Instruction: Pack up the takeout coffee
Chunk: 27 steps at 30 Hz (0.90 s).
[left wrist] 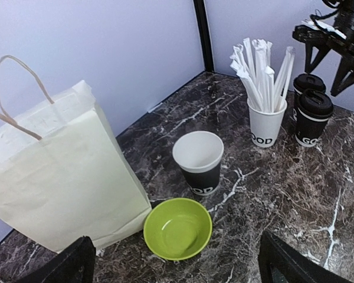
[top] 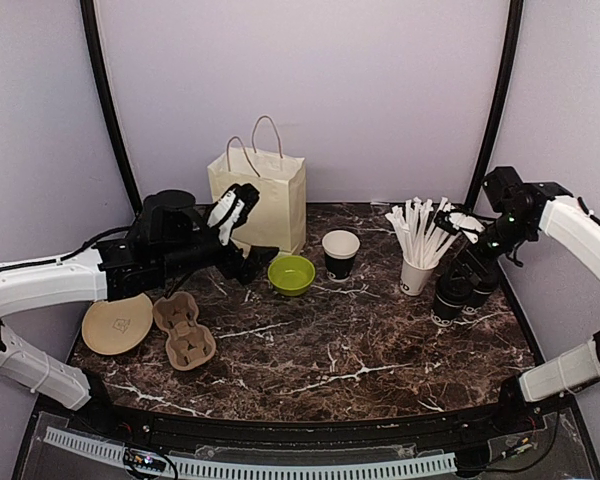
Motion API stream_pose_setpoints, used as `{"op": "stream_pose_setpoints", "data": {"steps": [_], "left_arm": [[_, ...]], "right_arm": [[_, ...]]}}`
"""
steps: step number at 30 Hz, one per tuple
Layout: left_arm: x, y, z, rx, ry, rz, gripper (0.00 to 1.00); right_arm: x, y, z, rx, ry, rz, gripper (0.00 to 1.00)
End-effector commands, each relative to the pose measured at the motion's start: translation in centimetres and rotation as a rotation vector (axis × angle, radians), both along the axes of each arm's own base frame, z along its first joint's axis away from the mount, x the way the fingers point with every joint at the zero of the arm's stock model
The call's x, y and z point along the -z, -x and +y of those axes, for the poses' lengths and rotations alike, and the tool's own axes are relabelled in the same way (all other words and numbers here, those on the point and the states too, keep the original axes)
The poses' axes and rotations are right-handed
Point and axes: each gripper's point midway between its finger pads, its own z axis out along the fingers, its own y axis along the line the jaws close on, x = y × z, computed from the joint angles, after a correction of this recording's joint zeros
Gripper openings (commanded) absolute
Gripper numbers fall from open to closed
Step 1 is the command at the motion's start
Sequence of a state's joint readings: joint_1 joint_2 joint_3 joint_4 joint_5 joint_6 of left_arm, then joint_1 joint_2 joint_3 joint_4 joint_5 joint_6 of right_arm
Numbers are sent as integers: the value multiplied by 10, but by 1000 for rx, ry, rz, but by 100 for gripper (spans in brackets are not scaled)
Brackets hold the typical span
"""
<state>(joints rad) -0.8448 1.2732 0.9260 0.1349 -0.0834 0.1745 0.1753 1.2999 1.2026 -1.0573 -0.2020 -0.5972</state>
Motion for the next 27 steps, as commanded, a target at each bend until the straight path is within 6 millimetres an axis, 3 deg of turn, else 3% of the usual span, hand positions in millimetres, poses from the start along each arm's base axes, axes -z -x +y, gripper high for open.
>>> {"op": "stream_pose_setpoints", "data": {"steps": [1, 7, 11, 18, 22, 23, 25, 26, 27], "left_arm": [[-49, -21, 22, -144, 56, -42, 99], [-93, -53, 40, -261, 119, -54, 99], [-114, -75, 53, -315, 183, -28, 93], [-153, -114, 82, -367, 225, -46, 86], [-159, -144, 108, -419, 257, -2, 81], [-153, -148, 110, -415, 274, 39, 78], [-149, -176, 132, -454, 310, 116, 71], [-135, -179, 132, -433, 300, 196, 69], [-134, -196, 140, -452, 322, 224, 67]], "right_arm": [[-26, 15, 21, -67, -131, -14, 91], [-41, 30, 56, -215, -341, -7, 86], [-55, 36, 73, -294, -445, -4, 81], [-66, 31, 93, -345, -473, -35, 70], [-70, 23, 108, -365, -476, -61, 67], [-70, 21, 112, -371, -477, -61, 67], [-68, 20, 121, -389, -478, -51, 66], [-67, 20, 126, -401, -480, -46, 66], [-66, 21, 130, -413, -483, -41, 66]]}}
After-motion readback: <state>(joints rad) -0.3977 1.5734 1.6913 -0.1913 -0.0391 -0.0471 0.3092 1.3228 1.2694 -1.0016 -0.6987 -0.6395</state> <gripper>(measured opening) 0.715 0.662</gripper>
